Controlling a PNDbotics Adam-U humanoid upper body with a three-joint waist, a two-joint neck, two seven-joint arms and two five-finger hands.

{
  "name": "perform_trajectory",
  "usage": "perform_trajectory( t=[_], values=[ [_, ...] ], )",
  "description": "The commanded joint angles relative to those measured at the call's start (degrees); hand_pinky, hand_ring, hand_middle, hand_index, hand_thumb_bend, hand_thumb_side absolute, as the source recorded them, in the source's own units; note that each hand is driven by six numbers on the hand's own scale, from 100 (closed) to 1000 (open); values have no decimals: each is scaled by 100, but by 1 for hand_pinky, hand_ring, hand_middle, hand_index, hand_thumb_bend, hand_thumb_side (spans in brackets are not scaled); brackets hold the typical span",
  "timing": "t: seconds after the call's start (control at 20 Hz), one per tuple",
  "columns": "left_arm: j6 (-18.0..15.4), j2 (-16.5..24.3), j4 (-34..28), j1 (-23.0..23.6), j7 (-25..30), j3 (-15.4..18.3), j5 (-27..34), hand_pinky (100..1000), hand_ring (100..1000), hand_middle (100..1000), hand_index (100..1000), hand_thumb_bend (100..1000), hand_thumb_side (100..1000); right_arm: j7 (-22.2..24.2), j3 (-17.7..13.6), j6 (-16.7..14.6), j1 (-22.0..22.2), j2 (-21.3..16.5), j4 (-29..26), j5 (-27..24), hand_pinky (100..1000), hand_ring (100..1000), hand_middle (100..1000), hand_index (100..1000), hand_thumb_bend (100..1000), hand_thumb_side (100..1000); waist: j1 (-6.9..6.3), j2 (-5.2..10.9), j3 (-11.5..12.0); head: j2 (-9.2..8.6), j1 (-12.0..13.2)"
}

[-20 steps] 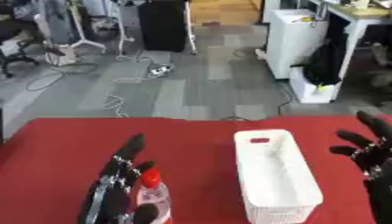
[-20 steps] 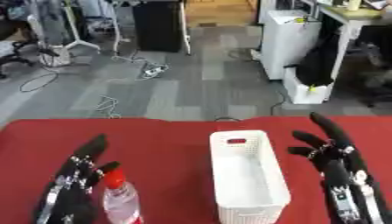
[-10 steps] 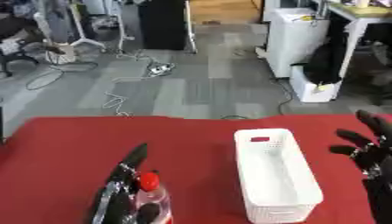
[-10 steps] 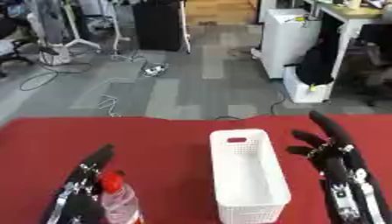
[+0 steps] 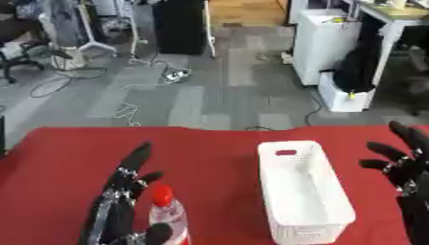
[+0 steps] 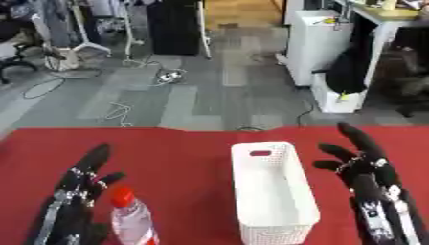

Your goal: Pick up objects on the table and place them in the box.

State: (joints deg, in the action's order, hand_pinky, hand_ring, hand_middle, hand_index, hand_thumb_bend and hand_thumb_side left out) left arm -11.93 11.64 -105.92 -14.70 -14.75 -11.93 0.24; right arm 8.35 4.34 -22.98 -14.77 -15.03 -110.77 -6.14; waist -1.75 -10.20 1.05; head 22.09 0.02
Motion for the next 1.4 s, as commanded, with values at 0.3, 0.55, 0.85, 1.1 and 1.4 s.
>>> perform_trajectory(
  t=[0.3, 0.55, 0.85, 1.1, 1.4],
  values=[
    [24, 71, -52, -41, 90, 54, -184, 803, 1000, 920, 899, 904, 592, 17, -35, -14, -27, -39, -100, -7, 755, 854, 985, 995, 100, 686, 1, 63, -25, -6, 10],
    [36, 55, 171, -57, 132, 64, -268, 804, 1000, 922, 898, 911, 602, 31, -34, -6, -30, -36, -108, -12, 755, 855, 985, 994, 100, 683, -11, 42, -35, -2, 12],
    [-88, -2, 572, -75, 227, 33, -286, 803, 1000, 916, 890, 916, 630, 41, -33, 22, -34, -18, -108, -50, 756, 856, 987, 992, 100, 681, -13, 18, -65, 2, 15],
    [-222, -11, 727, -82, 391, 3, -188, 804, 1000, 917, 890, 925, 644, 69, -41, 83, -46, -12, -144, -158, 756, 856, 987, 990, 100, 679, -18, -2, -73, 3, 20],
    [-260, -48, 850, -66, 488, -24, -188, 804, 1000, 917, 889, 920, 653, 103, -45, 105, -53, -10, -163, -198, 757, 856, 988, 987, 100, 677, -21, -28, -100, -3, 18]
  ],
)
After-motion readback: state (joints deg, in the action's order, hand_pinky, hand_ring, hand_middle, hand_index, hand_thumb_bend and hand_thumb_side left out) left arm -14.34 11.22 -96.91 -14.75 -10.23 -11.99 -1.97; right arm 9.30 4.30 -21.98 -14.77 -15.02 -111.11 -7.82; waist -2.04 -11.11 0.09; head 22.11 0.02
